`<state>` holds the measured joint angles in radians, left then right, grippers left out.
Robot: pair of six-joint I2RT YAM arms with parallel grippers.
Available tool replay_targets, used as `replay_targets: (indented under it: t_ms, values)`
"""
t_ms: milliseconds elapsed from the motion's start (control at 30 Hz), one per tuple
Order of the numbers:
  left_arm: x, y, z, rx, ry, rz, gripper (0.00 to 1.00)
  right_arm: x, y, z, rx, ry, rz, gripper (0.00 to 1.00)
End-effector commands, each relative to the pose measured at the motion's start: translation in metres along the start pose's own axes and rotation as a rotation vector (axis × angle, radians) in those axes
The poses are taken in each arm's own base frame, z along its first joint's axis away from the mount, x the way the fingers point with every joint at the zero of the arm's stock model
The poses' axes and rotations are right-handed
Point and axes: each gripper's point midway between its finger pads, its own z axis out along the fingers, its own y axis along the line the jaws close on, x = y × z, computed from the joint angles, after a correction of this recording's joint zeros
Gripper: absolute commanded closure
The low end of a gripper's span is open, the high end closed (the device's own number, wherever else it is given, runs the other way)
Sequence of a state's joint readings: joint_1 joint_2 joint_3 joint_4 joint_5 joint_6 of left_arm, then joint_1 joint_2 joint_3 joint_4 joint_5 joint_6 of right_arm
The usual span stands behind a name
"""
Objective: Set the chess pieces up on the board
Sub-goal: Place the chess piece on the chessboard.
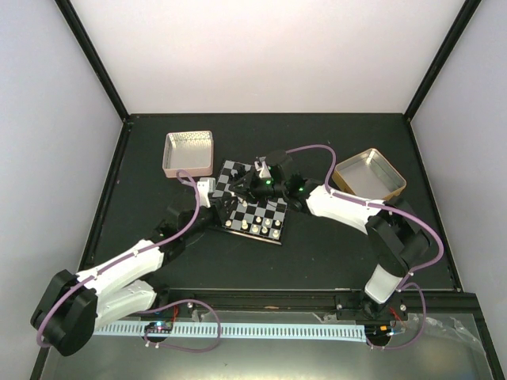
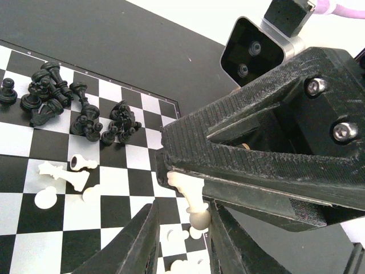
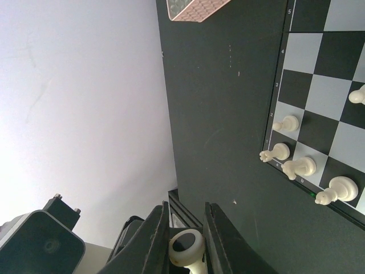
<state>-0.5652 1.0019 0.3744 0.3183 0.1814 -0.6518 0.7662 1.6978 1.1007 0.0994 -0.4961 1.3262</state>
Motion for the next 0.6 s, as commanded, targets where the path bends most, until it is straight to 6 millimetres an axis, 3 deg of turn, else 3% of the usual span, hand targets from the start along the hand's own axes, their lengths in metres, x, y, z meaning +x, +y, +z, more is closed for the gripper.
replay_targets:
  t_ms: [0, 167, 567]
  values:
    - [-0.0166, -0.0104, -0.002, 0.021, -0.058, 0.023, 0.74, 0.0002, 0.0098, -0.0073, -0.033, -0.007, -0.022, 0.84]
    - [-0.0196, -0.0129, -0.002, 0.024, -0.06, 0.039, 0.75, -0.0002, 0.0094, -0.0077, -0.027, -0.009, -0.037, 0.84]
    - [-0.0252, -0.0174, -0.0018, 0.022, -0.06, 0.093, 0.95, 0.0014, 0.0115, -0.0089, -0.028, -0.005, -0.103, 0.84]
